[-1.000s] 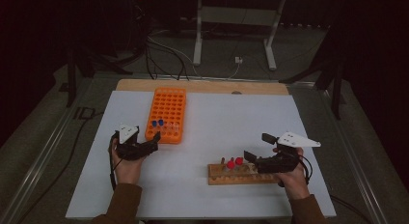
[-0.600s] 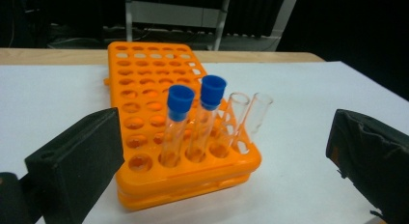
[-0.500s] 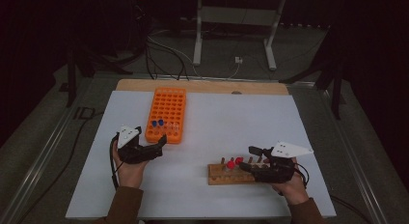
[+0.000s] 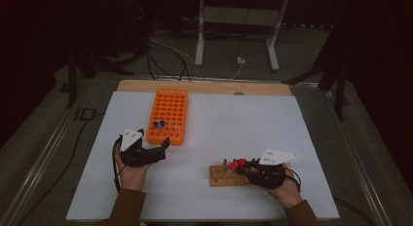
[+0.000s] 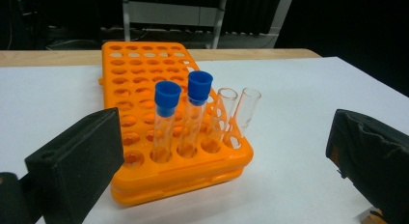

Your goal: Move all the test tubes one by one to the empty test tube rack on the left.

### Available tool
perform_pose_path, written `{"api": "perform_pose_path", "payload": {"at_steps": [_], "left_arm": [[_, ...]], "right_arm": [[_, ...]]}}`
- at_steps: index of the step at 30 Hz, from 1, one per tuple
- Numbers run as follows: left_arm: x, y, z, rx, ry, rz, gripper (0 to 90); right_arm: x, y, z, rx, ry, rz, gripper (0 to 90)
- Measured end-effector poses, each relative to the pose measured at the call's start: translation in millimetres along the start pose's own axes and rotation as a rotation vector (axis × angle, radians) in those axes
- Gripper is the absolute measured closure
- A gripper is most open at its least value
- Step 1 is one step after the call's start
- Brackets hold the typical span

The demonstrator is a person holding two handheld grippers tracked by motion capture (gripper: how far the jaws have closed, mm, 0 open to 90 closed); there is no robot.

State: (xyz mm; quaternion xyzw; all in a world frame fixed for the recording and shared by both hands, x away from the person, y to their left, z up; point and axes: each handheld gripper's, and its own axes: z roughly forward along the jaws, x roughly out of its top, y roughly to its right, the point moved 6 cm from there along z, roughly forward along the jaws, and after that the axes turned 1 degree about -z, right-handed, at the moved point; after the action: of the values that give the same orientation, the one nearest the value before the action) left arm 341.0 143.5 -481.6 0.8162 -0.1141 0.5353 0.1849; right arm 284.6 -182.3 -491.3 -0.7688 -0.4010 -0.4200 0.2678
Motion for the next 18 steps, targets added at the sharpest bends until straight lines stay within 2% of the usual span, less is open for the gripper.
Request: {"api": "perform_pose_path", "payload": {"at_steps": [9, 18], "left_arm": [[2.8, 2.7, -2.4, 0.012, 0.014, 0.024, 0.6], [5.9, 7.6, -3.7, 0.0, 0.023, 0.042, 0.6]], "right_arm": [[7.9, 0.2, -9.6, 0.004, 0.026, -0.004, 74.4], [21.9, 0.1, -24.0, 0.013, 0.068, 0.002, 74.4]]}}
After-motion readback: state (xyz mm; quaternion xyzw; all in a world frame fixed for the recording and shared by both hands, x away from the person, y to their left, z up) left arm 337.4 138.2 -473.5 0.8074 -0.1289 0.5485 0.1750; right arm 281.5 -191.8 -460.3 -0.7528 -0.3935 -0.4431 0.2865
